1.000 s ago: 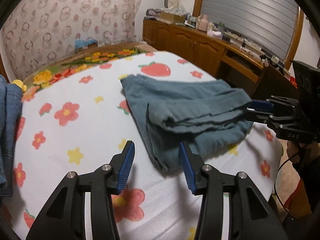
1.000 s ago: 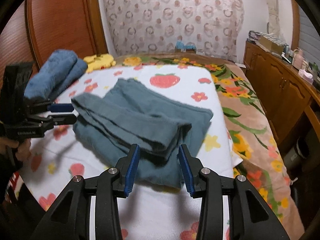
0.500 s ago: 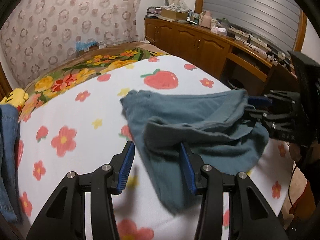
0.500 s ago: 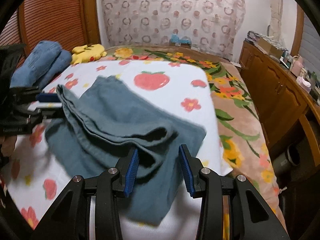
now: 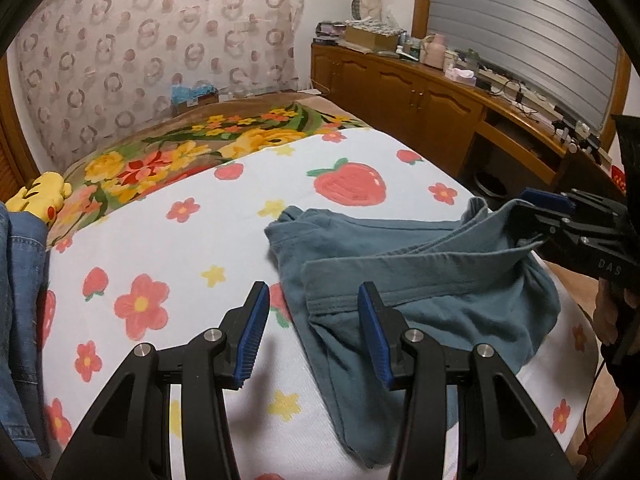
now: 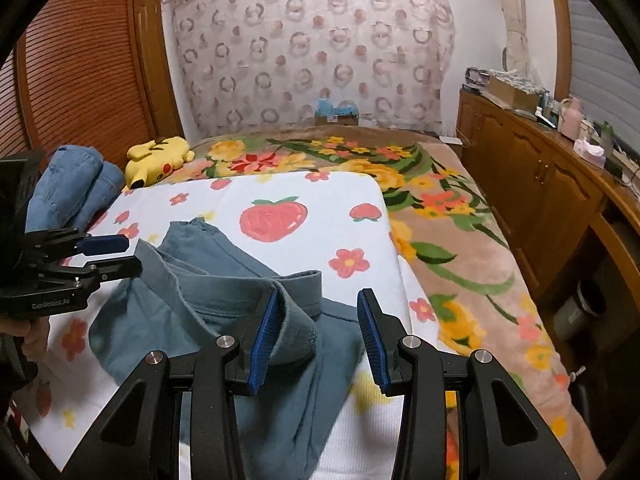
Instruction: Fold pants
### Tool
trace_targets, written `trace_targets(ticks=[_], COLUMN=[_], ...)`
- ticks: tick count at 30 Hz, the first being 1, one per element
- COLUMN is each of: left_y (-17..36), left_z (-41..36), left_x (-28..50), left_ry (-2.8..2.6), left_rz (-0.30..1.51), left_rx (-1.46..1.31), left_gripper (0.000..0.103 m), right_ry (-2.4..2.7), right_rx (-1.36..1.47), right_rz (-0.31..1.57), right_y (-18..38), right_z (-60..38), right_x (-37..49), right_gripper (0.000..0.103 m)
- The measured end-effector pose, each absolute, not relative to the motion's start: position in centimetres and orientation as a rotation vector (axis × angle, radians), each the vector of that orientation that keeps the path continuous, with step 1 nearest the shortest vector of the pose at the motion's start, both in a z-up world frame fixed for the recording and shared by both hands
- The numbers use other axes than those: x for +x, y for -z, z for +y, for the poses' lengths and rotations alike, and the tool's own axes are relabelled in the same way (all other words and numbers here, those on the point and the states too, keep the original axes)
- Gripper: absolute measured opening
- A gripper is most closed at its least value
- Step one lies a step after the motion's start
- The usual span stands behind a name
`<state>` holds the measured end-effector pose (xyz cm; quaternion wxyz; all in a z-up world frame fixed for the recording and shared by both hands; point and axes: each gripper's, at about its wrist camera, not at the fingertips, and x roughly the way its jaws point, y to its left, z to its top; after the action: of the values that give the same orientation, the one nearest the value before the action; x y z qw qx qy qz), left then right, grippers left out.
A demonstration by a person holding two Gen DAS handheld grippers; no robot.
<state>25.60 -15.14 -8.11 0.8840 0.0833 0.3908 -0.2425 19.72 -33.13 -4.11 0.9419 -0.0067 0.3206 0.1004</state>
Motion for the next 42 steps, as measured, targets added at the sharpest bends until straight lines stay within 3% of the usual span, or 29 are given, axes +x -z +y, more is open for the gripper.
trace_targets(ticks=[5,14,15,21,27,28,29,30,33,42], left_y=[8.5,9.3,9.4,9.3,7.5,7.1,6.8,6.4,5.6,4.9], left_z=[-15.9,-16.2,-16.2,-15.9,-15.3,-15.2,-15.1,-15.1,-14.9,-15.4], left_x=[25.5,26.3,26.3,26.2,24.7,24.5,24.4,24.1,24.0,25.0], left_ry=[0.542,0.54,0.542,0.547,0.573,0.58,0.586,0.592,0.598,0.552], left_rz=[0.815,0.842,0.843,0.837,0.753,0.734,0.721,0.703,0.669,0.633], left_rx=[0.192,0.178,0.178,0.155,0.127,0.12,0.117,0.112,0.104,0.077], left_gripper=[0.047,0.034,0.03,0.015,0.013,0.013,0.013,0.013,0.013,0.013], right_ry=[-0.251,-0.322,-0.324,-0.364,-0.379,-0.384,-0.399,-0.42,-0.446,-0.32], right_rx=[0.011,-0.042,-0.061,-0.161,-0.11,-0.098,-0.079,-0.065,-0.054,-0.034], right_rz=[0.668,0.75,0.748,0.749,0.737,0.738,0.743,0.753,0.702,0.595], right_y=[3.6,5.3,5.5,6.5,6.7,6.7,6.8,6.9,6.1,4.2], right_z=[-33.5,-33.5,-33.4,-32.4,-32.9,-32.9,-33.0,-33.1,-33.6,-34.0], right_x=[19.7,20.9,21.0,22.3,23.5,23.7,23.8,23.8,22.7,21.2], right_gripper=[0.043,0.047,0.052,0.052,0.052,0.049,0.038,0.018,0.013,0.012])
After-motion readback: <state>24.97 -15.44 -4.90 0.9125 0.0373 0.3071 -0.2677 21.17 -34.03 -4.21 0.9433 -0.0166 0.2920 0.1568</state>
